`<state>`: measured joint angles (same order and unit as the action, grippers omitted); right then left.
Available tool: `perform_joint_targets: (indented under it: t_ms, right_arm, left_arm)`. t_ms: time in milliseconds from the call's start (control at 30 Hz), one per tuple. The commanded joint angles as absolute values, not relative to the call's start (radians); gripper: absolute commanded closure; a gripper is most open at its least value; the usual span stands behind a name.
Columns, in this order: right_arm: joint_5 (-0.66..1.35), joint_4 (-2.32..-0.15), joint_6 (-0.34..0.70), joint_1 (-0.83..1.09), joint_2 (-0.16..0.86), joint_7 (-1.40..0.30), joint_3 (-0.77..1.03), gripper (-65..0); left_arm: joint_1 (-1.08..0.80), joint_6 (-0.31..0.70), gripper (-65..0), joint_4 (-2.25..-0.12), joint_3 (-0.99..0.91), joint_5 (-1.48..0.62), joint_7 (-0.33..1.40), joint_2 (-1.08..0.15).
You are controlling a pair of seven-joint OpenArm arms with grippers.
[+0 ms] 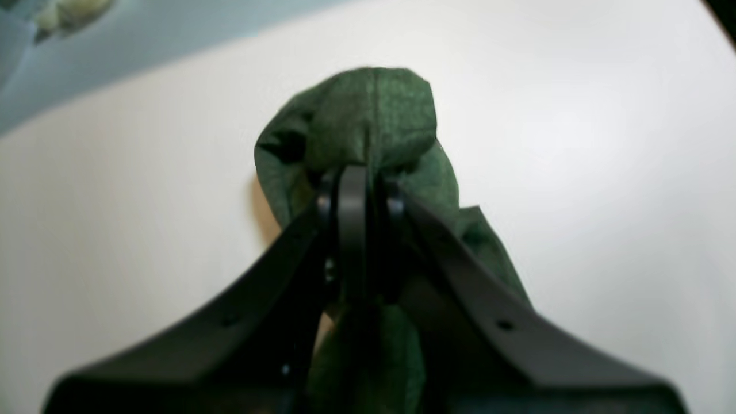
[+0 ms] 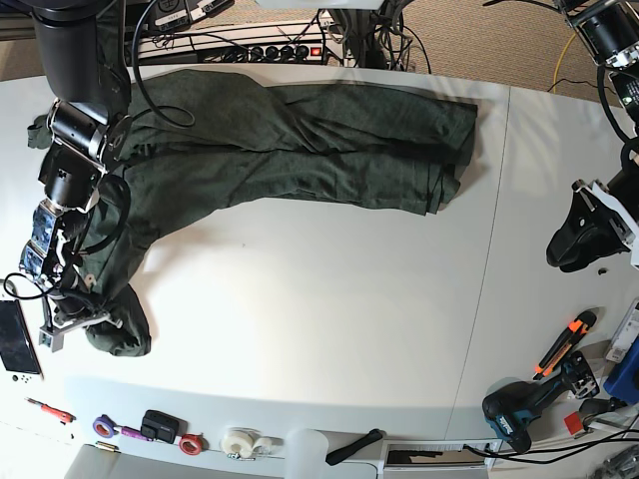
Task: Layout the t-shirt on the table in an organized manner, then fold the t-shirt properly
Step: 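Grasp the hanging sleeve end with the right gripper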
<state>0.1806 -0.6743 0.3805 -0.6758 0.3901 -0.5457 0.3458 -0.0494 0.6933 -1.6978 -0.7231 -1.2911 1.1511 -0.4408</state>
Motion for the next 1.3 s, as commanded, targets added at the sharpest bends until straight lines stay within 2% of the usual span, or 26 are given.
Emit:
perform_joint_targets:
  t_ms: [0, 100, 333, 467, 667, 900, 1267]
  right_arm:
    - [0.190, -0.695, 0.384, -0.712, 0.407, -0.521, 0.347, -8.9]
    - [0.190, -0.695, 0.385, -0.712, 0.407, -0.524, 0.347, -13.3]
    - [0.189, -0.695, 0.385, -0.712, 0.407, -0.524, 0.347, -14.0]
    - [0.165, -0.694, 0.384, -0.712, 0.408, -0.522, 0.347, -32.0]
    - [0.141, -0.692, 0.305, -0.709, 0.407, -0.505, 0.347, -32.6]
    - [0.118, -0.686, 0.302, -0.704, 0.387, -0.522, 0.347, -32.5]
    - [0.111, -0.608, 0.301, -0.715, 0.380, -0.443, 0.347, -32.4]
  left_arm:
    - [-0.036, 0.698, -20.9, -1.713, -0.729, -1.313, 1.127, -0.462]
    - [-0.036, 0.698, -20.9, -1.713, -0.729, -1.312, 1.127, -0.463]
    - [-0.036, 0.698, -20.9, -1.713, -0.729, -1.312, 1.128, -0.463]
    - [-0.036, 0.698, -20.9, -1.713, -0.729, -1.312, 1.128, -0.463]
    - [-0.036, 0.698, -20.9, -1.713, -0.729, -1.313, 1.128, -0.462]
    - [-0.036, 0.698, -20.9, -1.713, -0.729, -1.313, 1.127, -0.462]
    - [-0.036, 0.698, -20.9, -1.713, -0.729, -1.305, 1.129, -0.462]
